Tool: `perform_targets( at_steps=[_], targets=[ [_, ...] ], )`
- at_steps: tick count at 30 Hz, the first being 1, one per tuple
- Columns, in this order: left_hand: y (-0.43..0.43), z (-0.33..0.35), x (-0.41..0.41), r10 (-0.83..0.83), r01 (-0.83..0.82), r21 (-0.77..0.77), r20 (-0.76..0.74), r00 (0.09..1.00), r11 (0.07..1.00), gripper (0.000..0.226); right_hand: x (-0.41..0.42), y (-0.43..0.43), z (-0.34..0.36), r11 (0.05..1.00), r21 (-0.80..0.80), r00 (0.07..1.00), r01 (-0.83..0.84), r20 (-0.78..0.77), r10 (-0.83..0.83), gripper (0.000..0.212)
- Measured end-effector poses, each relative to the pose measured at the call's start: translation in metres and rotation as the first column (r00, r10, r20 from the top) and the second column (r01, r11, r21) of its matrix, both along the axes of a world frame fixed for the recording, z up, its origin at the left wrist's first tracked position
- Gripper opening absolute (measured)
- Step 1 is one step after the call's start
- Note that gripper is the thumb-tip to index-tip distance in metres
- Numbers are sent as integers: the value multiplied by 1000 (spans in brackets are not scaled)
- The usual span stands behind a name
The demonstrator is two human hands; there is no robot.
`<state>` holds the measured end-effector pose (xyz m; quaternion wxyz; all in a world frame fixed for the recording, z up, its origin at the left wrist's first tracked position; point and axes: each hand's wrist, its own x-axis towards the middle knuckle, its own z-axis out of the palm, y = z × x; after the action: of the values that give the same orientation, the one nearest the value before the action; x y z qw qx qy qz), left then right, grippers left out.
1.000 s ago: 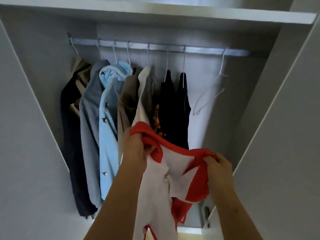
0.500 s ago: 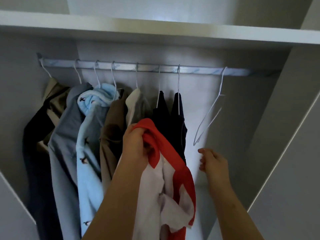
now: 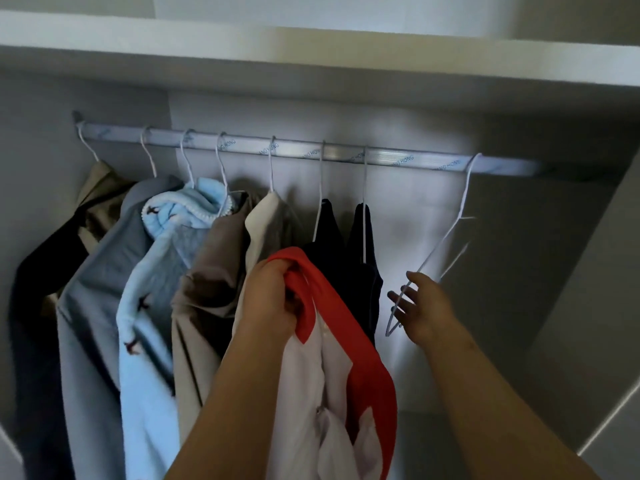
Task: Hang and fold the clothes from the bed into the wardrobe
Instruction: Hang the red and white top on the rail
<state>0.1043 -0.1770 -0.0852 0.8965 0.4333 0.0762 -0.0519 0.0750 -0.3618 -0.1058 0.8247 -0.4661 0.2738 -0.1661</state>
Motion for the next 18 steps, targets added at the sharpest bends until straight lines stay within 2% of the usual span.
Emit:
perform_targets(
  at_steps=[4,5,8,14,18],
  targets=[
    [-9,-1,9,8,-8,-2,-56,998,1000,12,11,-15,4,997,73,996,-9,87,3,6],
    [-10,-1,10,6,-5,9,-65,998,1000,11,13,-18,7,998,55,995,18,94,-23,12],
    [-13,-3,14,0,2,24,-78,997,1000,8,16,-26,13,994,-38,989,102,115,-97,25],
    [-17,-1,15,-48,55,50,-132,990,997,7,-2,-23,9,966,-207,976,152,184,-114,24],
    [-13,-4,7,-15,25,113,-88,996,993,7,-27,-9,2,935,-316,976,162,190,-105,20]
  ],
)
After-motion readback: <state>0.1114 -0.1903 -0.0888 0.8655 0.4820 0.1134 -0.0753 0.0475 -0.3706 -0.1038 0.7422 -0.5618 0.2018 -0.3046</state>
